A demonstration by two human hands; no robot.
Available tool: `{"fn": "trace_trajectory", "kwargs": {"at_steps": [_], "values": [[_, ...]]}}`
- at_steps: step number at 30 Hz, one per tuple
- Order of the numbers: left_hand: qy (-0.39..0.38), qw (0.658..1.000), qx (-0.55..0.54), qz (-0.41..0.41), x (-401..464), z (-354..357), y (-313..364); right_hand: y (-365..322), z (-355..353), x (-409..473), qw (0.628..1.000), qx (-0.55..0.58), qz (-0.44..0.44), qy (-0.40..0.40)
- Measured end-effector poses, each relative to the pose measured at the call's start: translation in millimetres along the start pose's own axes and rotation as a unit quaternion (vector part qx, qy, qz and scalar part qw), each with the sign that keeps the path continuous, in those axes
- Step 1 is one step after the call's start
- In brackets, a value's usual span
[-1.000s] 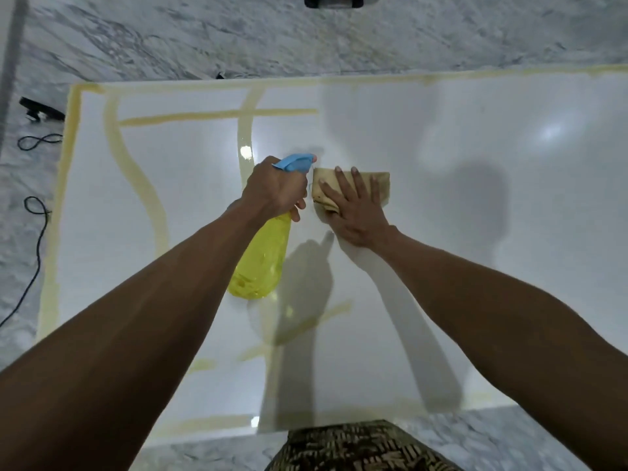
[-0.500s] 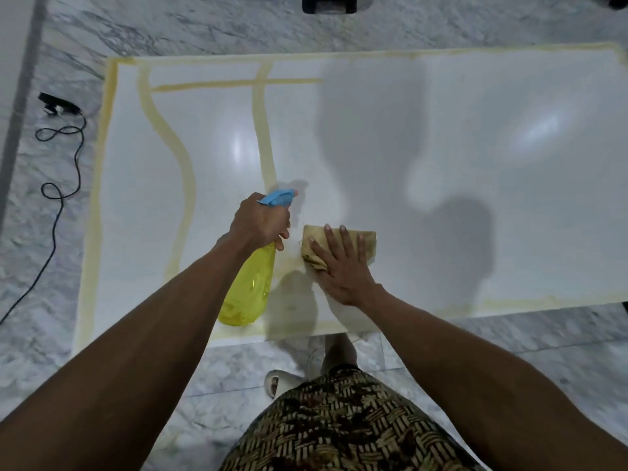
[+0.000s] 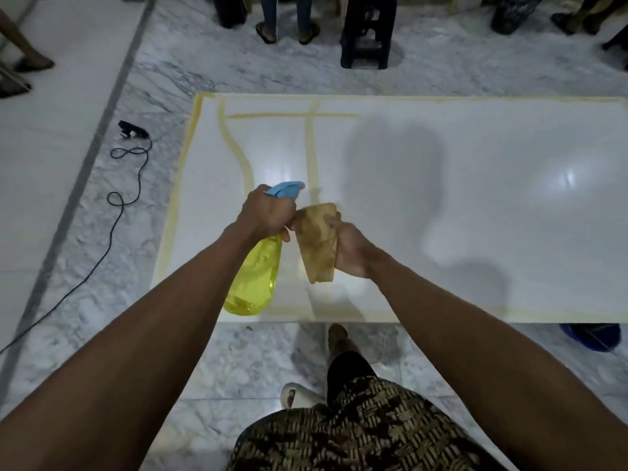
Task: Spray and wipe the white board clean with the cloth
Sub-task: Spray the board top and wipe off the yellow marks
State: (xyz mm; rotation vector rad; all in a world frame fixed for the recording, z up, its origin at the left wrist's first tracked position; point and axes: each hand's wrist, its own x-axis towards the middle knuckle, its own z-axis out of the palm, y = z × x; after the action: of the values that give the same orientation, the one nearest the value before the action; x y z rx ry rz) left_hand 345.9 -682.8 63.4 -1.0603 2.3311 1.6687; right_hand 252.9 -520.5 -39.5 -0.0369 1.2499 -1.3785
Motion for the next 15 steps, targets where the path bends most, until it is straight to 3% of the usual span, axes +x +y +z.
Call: {"fn": "trace_trajectory", "kwargs": {"at_steps": [7, 15], "values": [[0.023, 1.0, -0.012, 0.016, 19.1, -45.0, 30.0, -106.9, 34.3, 42.5, 0.986, 0.144, -0.089, 0.0], [0.033, 0.999, -0.012, -0.008, 94.9, -78.5, 59.9, -168.3, 31.0, 111.4, 0.985, 0.164, -0.049, -0.022]]}}
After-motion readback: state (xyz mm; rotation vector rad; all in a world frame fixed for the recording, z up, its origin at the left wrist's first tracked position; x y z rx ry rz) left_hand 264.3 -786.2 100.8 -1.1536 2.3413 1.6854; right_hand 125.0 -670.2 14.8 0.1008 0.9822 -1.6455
